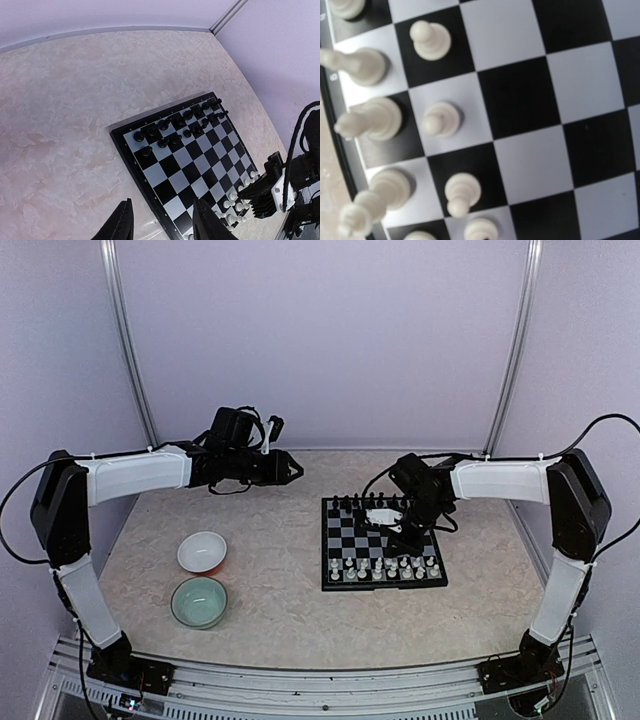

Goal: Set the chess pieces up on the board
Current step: Adjust the pawn at e2, then reset both arms

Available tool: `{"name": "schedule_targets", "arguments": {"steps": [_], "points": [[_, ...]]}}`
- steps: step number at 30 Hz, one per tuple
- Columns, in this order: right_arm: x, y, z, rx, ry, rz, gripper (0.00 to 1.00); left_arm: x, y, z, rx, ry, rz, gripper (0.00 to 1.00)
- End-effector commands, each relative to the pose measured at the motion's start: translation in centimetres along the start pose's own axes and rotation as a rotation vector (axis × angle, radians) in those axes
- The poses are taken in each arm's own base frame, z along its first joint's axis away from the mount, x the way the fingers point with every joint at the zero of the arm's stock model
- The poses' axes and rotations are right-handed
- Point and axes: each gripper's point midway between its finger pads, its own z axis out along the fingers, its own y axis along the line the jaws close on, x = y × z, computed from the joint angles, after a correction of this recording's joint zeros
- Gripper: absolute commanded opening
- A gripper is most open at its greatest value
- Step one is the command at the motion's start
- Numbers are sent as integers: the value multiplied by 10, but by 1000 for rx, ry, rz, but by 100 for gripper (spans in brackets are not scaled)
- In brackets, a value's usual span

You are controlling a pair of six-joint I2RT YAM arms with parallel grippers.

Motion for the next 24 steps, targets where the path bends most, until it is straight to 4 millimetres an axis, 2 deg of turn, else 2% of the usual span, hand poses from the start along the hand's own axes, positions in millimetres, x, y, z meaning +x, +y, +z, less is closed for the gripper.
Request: {"name": "schedule_targets", "arguments": {"steps": [1,4,6,9,11,13,15,18,19,23,24], "points": [[23,10,4,-22,89,17,5,-7,-5,-2,16,-5,15,41],[7,6,-10,-12,27,30,15,-8,-6,-3,15,-7,19,41],[-5,-3,-28,19,-26,40,19,-9,-5,-4,8,-6,29,41],[-19,-26,-70,90,-153,90,24,-17,-3,-10,-24,-24,57,42],[-20,-48,-104,153,-264,151,25,-23,-1,-16,-54,-40,83,42],[-10,-66,-135,219,-371,212,26,-31,1,-23,-88,-58,111,42],[7,-80,-160,291,-451,277,32,-37,4,-30,-123,-74,137,43],[38,-96,-187,410,-529,364,43,-44,9,-38,-177,-97,180,44],[47,-102,-197,457,-550,395,52,-47,10,-42,-194,-107,196,45],[85,-118,-246,682,-662,535,97,-58,21,-56,-291,-148,254,48],[96,-122,-259,738,-691,581,99,-60,22,-61,-314,-159,260,49]]}}
